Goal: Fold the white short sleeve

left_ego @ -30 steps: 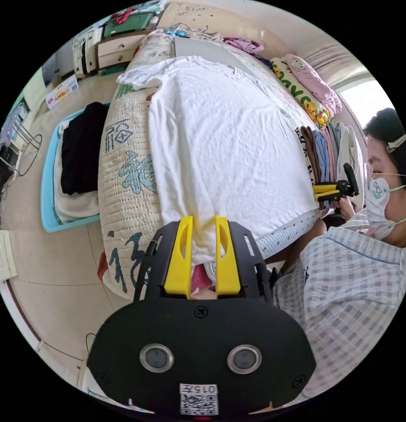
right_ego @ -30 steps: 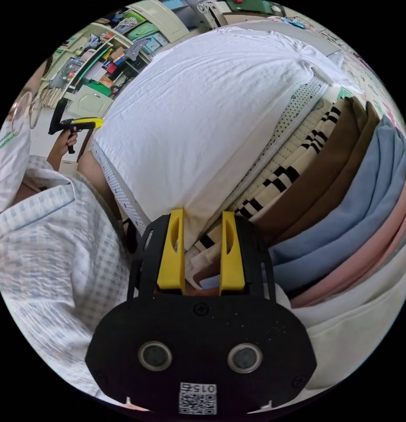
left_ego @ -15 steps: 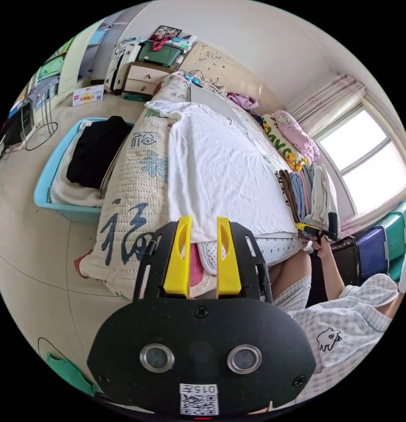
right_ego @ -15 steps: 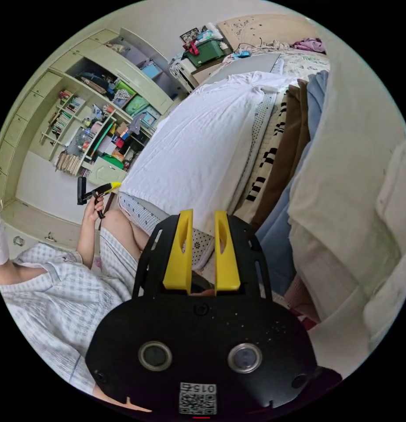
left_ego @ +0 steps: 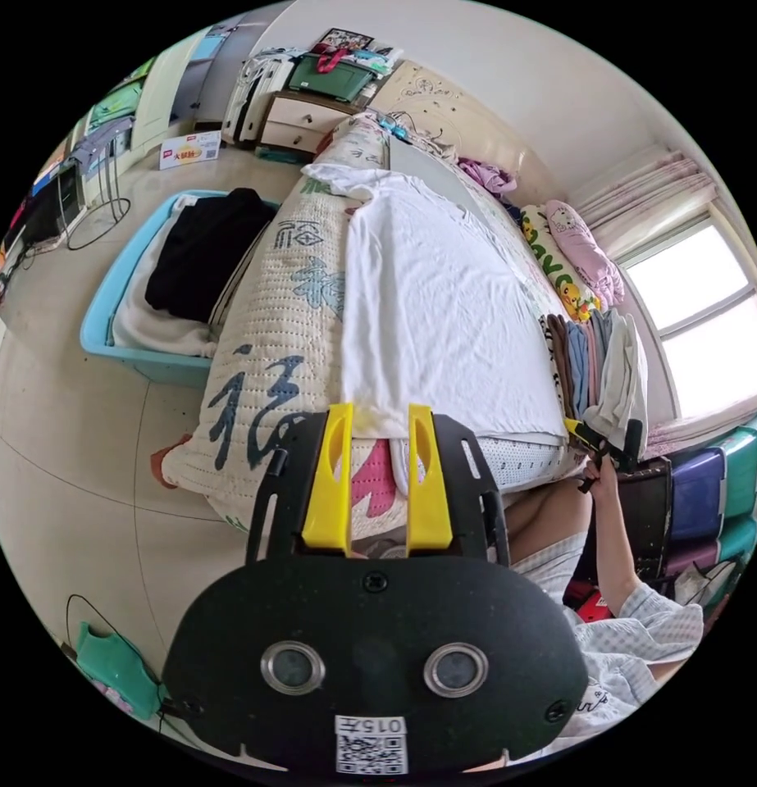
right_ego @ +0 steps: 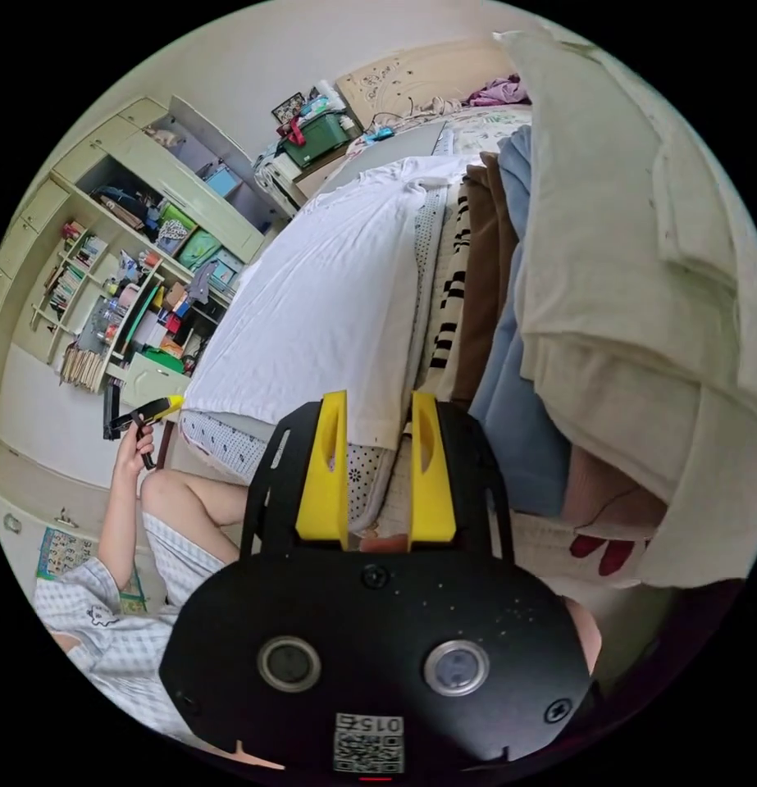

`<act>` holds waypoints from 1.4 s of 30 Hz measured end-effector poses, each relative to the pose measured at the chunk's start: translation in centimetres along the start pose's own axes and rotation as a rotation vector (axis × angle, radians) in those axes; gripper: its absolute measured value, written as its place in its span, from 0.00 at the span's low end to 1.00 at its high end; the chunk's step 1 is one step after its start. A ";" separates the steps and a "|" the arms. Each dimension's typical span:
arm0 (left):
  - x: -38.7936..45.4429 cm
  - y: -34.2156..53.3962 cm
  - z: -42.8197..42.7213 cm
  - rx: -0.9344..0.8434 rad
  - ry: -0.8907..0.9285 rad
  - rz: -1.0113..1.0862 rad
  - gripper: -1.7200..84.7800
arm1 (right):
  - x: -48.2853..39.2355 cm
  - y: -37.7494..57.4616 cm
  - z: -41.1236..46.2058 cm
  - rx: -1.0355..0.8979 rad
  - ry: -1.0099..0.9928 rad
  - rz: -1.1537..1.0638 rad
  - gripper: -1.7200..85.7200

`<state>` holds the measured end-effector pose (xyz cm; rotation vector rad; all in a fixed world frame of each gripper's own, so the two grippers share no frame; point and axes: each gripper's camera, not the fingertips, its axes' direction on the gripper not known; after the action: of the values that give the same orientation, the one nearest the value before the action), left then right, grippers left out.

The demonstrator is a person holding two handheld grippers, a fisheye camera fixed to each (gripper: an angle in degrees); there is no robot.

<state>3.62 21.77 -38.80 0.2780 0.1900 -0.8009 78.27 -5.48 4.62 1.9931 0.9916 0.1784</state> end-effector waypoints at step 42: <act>-3.8 3.4 2.5 -0.023 0.062 0.066 0.03 | -5.7 0.2 8.5 -0.152 0.060 -0.081 0.03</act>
<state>3.64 25.84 -34.85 0.2858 0.2475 -0.7248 78.48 -15.03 0.97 1.8158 1.0634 0.2624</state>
